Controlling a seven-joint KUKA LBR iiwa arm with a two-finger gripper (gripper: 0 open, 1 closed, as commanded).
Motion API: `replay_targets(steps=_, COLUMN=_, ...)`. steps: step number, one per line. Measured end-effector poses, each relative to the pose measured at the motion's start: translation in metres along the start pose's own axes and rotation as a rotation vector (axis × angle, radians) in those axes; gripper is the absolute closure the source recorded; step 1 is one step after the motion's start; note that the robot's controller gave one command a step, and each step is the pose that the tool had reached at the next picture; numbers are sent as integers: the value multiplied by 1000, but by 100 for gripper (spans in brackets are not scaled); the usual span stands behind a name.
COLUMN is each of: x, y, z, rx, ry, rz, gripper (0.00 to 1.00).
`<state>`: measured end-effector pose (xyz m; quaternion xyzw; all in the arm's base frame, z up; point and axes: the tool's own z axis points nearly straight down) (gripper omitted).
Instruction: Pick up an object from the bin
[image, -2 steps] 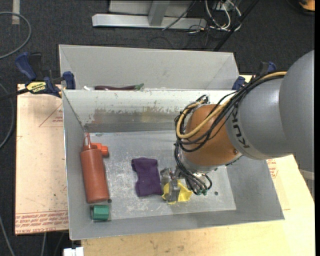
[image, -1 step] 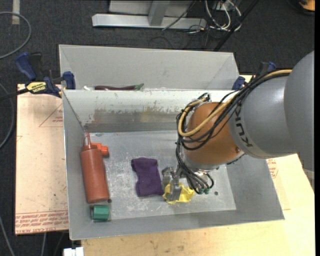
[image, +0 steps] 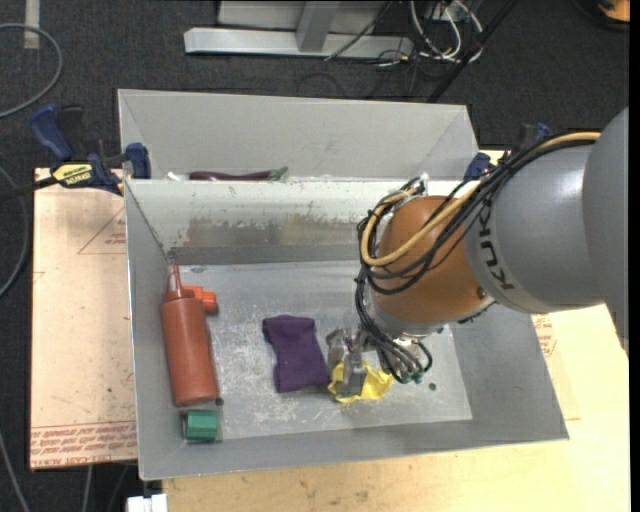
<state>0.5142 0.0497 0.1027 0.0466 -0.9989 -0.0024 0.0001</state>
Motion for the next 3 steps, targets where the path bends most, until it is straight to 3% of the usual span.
replay_targets(steps=3, x=-2, y=0, z=-33, rx=0, ry=-7, rz=1, gripper=100)
